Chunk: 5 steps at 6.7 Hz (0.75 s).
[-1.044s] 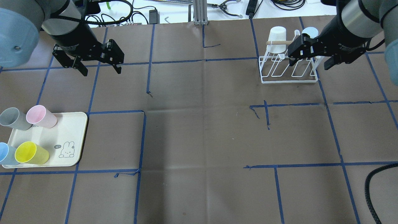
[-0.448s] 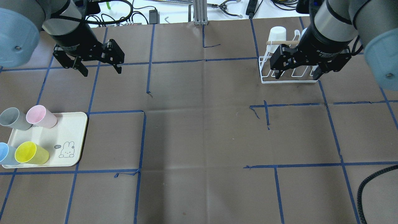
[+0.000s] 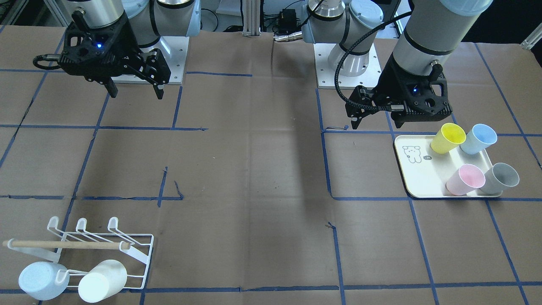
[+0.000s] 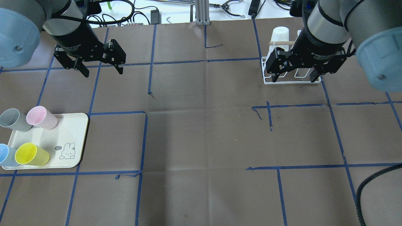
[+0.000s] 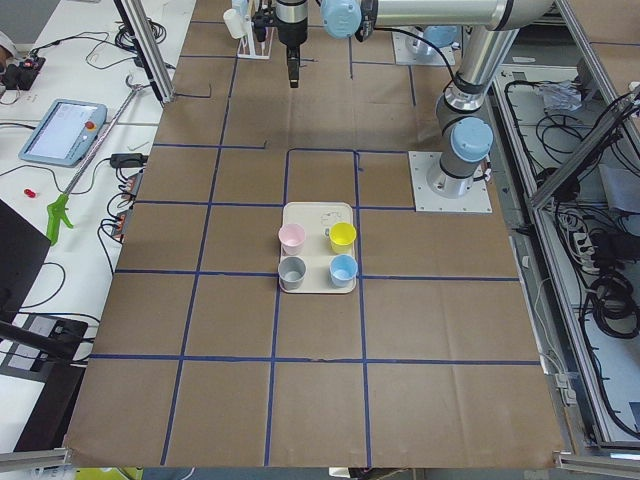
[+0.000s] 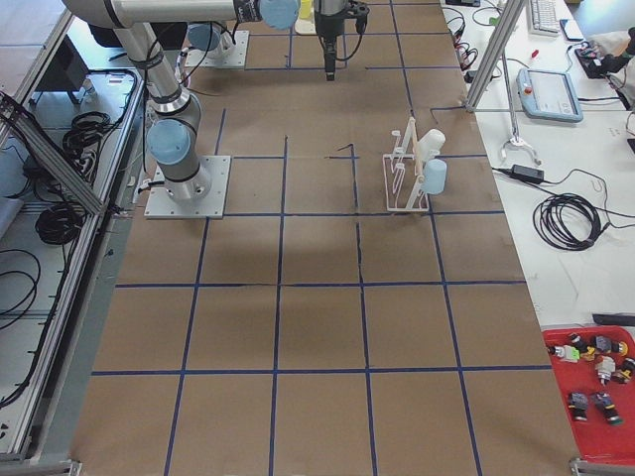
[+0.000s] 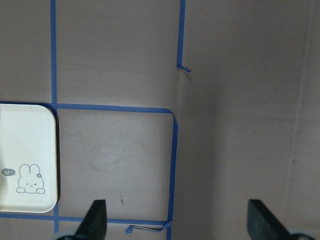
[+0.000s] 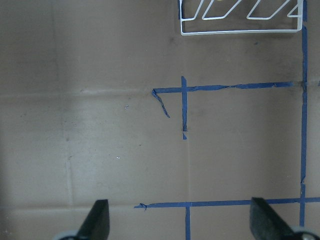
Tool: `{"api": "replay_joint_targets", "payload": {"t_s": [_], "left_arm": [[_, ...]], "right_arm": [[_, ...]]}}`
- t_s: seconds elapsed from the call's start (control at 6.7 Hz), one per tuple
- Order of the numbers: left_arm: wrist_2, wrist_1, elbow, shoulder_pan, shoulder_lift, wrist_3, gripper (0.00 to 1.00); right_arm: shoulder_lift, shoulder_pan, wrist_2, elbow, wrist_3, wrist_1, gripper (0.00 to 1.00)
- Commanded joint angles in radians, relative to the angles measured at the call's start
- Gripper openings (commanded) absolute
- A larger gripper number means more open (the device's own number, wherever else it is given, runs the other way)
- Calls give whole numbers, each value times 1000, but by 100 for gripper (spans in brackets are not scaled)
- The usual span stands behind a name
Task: Transfer IKEA cup to right arm and place on rack
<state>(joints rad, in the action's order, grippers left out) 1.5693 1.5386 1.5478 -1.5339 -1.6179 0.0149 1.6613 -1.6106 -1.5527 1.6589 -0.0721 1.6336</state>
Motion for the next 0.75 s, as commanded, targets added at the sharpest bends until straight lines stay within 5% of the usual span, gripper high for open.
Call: {"api": "replay_joint_targets", "payload": {"t_s": [0.0,0.6], "left_arm": [[0,0,0,0,0,-1,99],[0,0,2,0,0,-7,99]], "right_arm": [[-8,-8,-15,-1,11,2,100],[-11,-8,-15,1,17,2,100]]}}
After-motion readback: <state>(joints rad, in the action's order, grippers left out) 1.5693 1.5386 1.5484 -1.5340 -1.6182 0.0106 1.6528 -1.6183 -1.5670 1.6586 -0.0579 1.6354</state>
